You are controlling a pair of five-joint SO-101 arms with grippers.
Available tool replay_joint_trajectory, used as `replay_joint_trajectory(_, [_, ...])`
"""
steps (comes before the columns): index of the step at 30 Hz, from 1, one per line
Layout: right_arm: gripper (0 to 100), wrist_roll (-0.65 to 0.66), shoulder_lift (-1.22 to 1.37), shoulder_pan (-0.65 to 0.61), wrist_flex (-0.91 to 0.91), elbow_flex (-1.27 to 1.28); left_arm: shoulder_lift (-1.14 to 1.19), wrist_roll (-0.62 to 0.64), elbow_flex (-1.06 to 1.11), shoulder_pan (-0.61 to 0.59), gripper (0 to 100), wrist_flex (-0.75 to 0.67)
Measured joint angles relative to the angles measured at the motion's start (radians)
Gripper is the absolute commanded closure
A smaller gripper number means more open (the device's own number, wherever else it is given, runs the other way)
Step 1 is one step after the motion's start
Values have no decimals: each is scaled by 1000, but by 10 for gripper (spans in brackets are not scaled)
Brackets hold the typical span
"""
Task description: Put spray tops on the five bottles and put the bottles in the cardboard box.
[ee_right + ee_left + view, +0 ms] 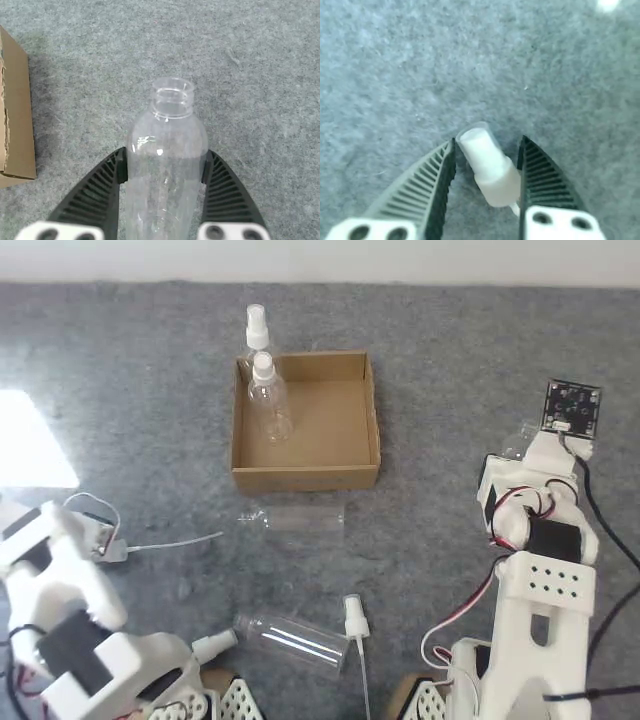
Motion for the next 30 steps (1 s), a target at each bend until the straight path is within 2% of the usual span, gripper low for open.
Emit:
replay_joint_trajectory(6, [915, 0, 0, 0, 0, 0, 0, 0, 0, 12, 919, -17])
replay_joint_trajectory(18, [916, 0, 0, -2, 0, 0, 0, -3, 0, 12, 921, -26])
replay_joint_trajectory(30, [915, 0, -3, -64, 0, 21, 0, -6, 0, 15, 901, -26])
